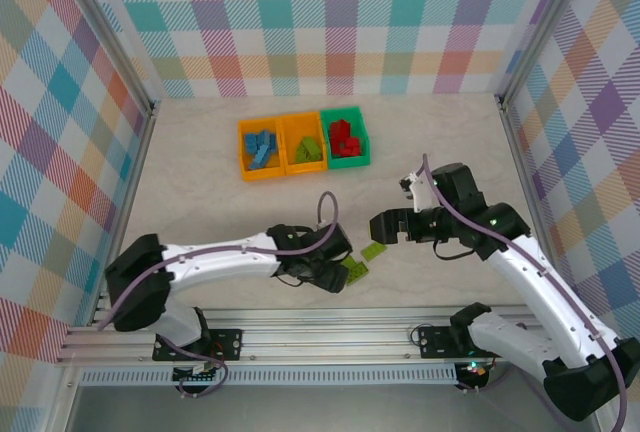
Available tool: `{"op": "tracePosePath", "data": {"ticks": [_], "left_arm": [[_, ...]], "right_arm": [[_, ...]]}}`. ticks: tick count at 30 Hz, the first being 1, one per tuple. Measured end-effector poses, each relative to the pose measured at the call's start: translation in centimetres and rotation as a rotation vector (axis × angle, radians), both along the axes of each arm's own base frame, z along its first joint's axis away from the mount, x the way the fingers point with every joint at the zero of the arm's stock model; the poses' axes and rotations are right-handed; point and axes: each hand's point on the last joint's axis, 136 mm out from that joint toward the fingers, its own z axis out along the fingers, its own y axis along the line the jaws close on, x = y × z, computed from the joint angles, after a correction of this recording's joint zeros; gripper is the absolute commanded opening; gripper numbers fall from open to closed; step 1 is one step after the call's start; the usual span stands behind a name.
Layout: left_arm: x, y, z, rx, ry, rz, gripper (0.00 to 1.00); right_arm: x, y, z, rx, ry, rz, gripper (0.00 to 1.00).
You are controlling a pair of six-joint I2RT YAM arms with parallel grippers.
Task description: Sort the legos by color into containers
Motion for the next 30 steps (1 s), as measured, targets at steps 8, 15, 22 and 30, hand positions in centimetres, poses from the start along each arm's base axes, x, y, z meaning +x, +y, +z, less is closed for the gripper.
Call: {"op": "tracePosePath", "data": {"ticks": [8,15,22,30], "left_arm": [[-0.6,0.0,-3.6,0.127,0.006,0.005,0.58],[-0.1,0.2,-5.0,0.173,-0.012,0.017,0.41],[0.0,-0.3,-5.2,0.142,-0.011,0.034,0.35],[1.1,0.1,-4.5,0.089,-0.018,0.084,0.22]], "right_arm": [[0.2,0.0,-0.7,-0.012,0.04,-0.017,1.0],[0.2,-0.1,-0.8,-0.017,0.044,-0.027,1.0],[0.1,-0.2,-1.0,-0.021,0.051,-0.027,1.0],[-0.1,-0.3,-1.1,-0.025,0.058,-0.028,1.0]]}}
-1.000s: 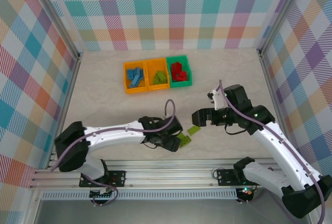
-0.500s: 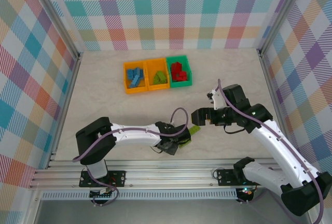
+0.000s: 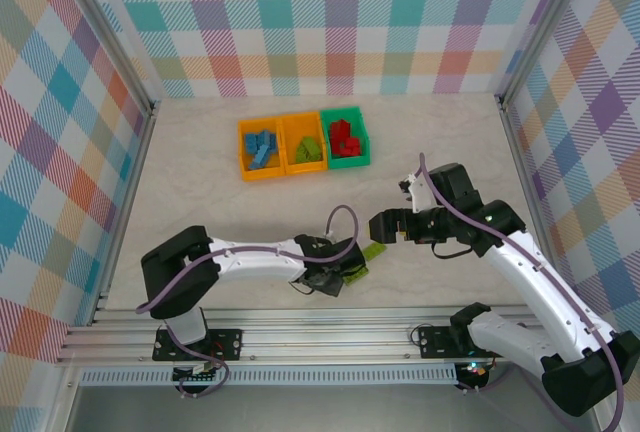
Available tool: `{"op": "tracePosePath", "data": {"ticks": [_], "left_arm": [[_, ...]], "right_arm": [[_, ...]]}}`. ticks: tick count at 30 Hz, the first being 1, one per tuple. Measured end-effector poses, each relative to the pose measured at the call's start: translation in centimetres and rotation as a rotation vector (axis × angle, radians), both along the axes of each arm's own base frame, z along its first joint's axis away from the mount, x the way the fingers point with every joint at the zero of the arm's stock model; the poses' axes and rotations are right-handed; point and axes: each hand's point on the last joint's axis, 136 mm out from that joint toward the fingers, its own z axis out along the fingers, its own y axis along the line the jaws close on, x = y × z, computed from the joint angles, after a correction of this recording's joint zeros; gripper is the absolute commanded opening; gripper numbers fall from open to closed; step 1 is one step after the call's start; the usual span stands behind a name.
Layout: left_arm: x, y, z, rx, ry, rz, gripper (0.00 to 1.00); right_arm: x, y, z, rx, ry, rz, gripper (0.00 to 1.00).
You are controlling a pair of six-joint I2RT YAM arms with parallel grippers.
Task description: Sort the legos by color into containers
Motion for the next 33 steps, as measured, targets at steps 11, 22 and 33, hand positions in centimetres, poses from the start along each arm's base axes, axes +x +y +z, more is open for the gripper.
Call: {"op": "tracePosePath", "data": {"ticks": [11,22,33], "left_arm": [[13.6,6.6,14.6,-0.191,-0.339,0.286,0.23],[31.4,16.3,14.3,-0.111,-0.442,0.631,0.23],[40.3,18.2,9.1,-0.186,-0.35,0.724,0.44]], "right_arm": [[-0.5,0.8,0.3,0.043,0.028,0.037,1.0],[-0.4,1.0,0.2,0.05,0.049,0.023,1.0],[-0.5,0.8,0.5,0.06,0.051,-0.001,1.0]]}}
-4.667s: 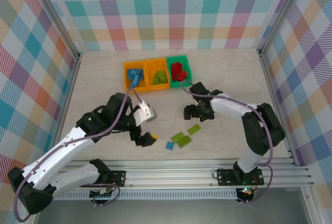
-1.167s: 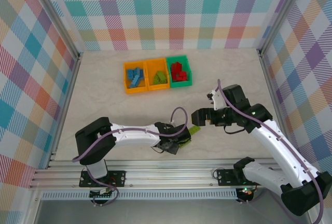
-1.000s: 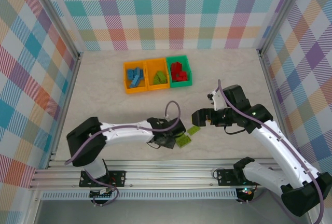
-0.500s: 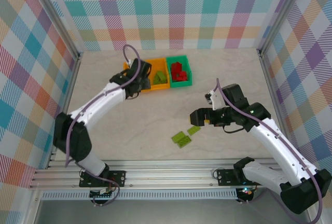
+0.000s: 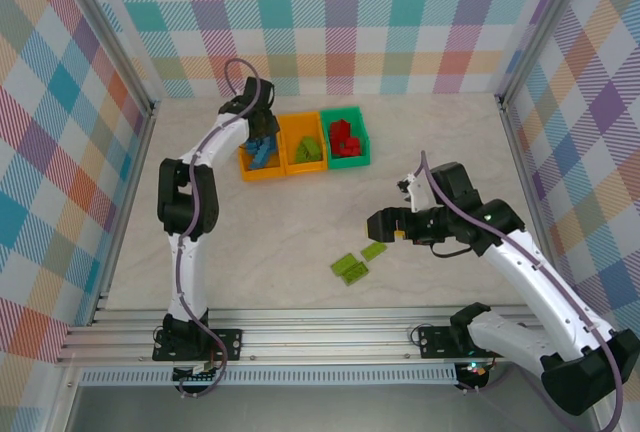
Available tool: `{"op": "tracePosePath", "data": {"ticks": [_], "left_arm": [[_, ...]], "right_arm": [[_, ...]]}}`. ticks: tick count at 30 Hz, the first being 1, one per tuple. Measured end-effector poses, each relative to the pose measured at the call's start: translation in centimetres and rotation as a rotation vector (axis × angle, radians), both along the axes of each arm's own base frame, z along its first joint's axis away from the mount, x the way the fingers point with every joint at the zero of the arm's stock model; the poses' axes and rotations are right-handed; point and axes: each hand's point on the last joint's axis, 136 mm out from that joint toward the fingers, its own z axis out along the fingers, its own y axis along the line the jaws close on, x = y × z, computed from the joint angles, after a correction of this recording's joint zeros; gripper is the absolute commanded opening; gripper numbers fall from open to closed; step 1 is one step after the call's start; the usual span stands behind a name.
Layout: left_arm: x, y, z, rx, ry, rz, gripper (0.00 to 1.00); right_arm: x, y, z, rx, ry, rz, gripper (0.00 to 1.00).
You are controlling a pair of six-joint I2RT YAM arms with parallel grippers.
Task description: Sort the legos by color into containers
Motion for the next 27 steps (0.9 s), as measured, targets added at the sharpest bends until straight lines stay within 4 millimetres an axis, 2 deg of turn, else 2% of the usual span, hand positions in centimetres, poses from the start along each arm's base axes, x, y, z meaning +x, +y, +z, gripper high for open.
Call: {"op": "tracePosePath", "data": {"ticks": [4,8,11,14,17,20,22,24,25,27], "left_arm": [[-0.2,0.2,-0.3,-0.017,0.02,0.0,0.54],[-0.5,0.1,-0.4,-0.027,0.028,-0.006,0.51],[-1.6,0.0,0.0,-0.039,0.036,-0.016,0.5],[-3.7,-0.1,1.7,-0.072,0.018,-0.025,0.49],[-6.8,-0.3,5.8,-0.11,-0.049,-0.042,0.49],[-10.6,-2.1,11.8,-0.144,-0.171,-0.114,0.5],[-14.2,-4.6,16.5,-0.162,-0.285,-0.236,0.51],[-18.0,-6.9,20.0,-0.171,-0.38,-0.371,0.51],[-20.2,-8.0,21.3,-0.173,-0.419,-0.454,0.51],[-23.4,-8.8,22.8,-0.155,-0.474,-0.583,0.55]], "right_arm": [[0.0,0.0,0.2,0.008,0.002,-0.01,1.0],[0.2,0.1,0.1,0.009,0.008,-0.016,1.0],[0.5,0.1,-0.3,-0.002,0.018,-0.024,1.0],[0.9,0.0,-0.9,-0.023,0.034,-0.039,1.0],[1.2,-0.1,-1.9,-0.049,0.056,-0.052,1.0],[1.1,-0.2,-3.4,-0.09,0.094,-0.064,0.98],[0.9,-0.2,-4.4,-0.131,0.12,-0.072,0.97],[0.5,-0.1,-5.5,-0.18,0.143,-0.075,0.97],[0.2,0.1,-6.1,-0.204,0.154,-0.075,0.96],[-0.5,0.5,-7.3,-0.246,0.184,-0.078,0.96]]}}
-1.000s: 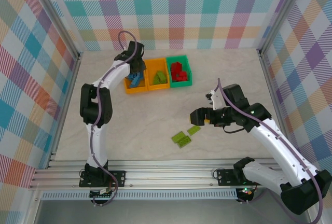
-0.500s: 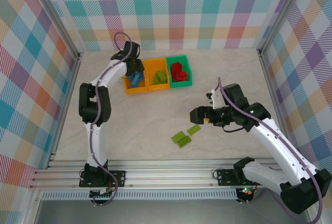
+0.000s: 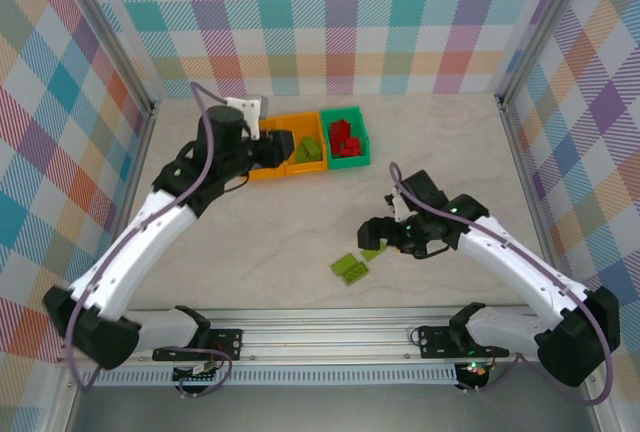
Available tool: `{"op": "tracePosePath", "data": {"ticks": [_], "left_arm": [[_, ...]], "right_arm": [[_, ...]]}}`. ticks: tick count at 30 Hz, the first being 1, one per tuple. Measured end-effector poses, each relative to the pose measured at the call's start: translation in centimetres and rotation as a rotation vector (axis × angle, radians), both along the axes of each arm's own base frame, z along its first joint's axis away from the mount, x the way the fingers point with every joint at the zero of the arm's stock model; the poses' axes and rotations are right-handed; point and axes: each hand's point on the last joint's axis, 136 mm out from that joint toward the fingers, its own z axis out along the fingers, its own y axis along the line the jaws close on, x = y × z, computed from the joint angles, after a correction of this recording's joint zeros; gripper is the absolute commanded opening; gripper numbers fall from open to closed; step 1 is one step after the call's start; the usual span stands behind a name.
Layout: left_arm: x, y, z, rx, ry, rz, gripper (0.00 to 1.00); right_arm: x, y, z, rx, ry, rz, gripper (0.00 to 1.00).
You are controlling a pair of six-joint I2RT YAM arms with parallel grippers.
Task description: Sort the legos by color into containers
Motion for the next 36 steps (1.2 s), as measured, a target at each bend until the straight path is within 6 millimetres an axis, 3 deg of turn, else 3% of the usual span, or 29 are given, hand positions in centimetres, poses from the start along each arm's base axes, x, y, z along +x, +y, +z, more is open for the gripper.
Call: {"op": "tracePosePath", "data": {"ticks": [3,6,10,13,17,24,29,32,36], "left_arm": [[-4.3,-0.8,0.3,0.07,-0.073,-0.202,0.71],[-9.8,-2.1,-1.5,0.176,-0.145,-0.512,0.82],[-18.0,-2.1,-6.9,0.315,-0.24,-0.922,0.93],[-21.5,-1.2,-11.0,0.385,-0.277,-1.115,0.96],[-23.1,-0.5,-14.7,0.444,-0.274,-1.248,0.98],[-22.5,0.4,-19.7,0.582,-0.236,-1.342,1.0],[-22.9,0.5,-20.2,0.597,-0.303,-1.351,1.0],[-23.1,0.2,-19.6,0.578,-0.35,-1.353,1.0],[-23.4,-0.5,-19.0,0.526,-0.384,-1.373,1.0]], "right_arm": [[-1.5,0.8,-2.6,-0.072,0.065,-0.03,0.97],[-3.1,1.2,-5.0,-0.139,0.134,-0.109,0.99],[-4.6,1.0,-6.8,-0.19,0.209,-0.273,1.0],[-4.7,1.0,-7.7,-0.208,0.252,-0.4,0.99],[-4.4,1.2,-9.4,-0.259,0.317,-0.521,0.99],[-3.2,2.9,-11.3,-0.276,0.352,-0.593,0.95],[-2.5,3.8,-11.2,-0.241,0.345,-0.615,0.88],[-2.4,3.8,-11.4,-0.243,0.351,-0.64,0.69],[-2.8,3.4,-12.7,-0.289,0.377,-0.669,0.56]]}}
